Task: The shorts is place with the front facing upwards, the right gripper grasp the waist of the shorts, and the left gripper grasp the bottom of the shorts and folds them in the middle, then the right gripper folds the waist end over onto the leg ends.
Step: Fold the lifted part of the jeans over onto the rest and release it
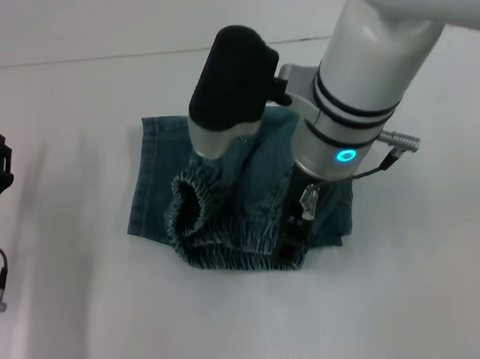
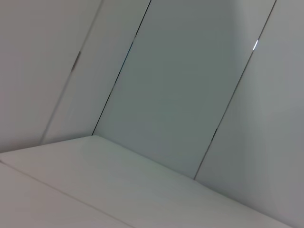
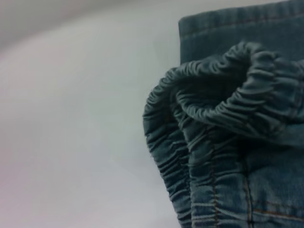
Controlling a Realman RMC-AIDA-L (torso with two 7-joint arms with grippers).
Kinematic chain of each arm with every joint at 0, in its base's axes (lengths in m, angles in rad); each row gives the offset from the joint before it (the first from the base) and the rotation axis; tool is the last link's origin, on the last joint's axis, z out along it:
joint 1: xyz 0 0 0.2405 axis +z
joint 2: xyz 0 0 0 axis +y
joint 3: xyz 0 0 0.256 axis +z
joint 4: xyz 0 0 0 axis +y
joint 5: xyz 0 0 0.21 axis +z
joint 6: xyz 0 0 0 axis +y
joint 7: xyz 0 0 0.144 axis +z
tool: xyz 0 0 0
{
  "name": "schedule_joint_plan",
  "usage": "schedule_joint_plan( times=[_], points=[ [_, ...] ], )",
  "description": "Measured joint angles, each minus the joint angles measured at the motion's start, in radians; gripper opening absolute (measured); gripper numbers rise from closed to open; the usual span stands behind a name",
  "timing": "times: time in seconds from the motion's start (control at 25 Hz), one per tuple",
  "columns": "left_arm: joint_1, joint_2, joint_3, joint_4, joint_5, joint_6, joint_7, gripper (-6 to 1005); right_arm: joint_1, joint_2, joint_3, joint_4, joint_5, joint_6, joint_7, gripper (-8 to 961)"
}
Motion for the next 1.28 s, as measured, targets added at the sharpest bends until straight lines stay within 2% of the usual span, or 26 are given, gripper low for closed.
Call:
schedule_joint_plan(
  times=[0.56, 1.28],
  points=[
    [0.002, 0.000, 0.002, -0.002, 0.000, -0.002, 0.000, 509, 0.000, 0.003, -0.094, 0.013, 0.000, 0.070, 0.047, 808],
    [0.006, -0.001, -0.001, -0.004, 0.000, -0.006, -0.002, 509, 0.020, 0.003, -0.124, 0.065, -0.014, 0.124, 0.048, 807]
  ],
)
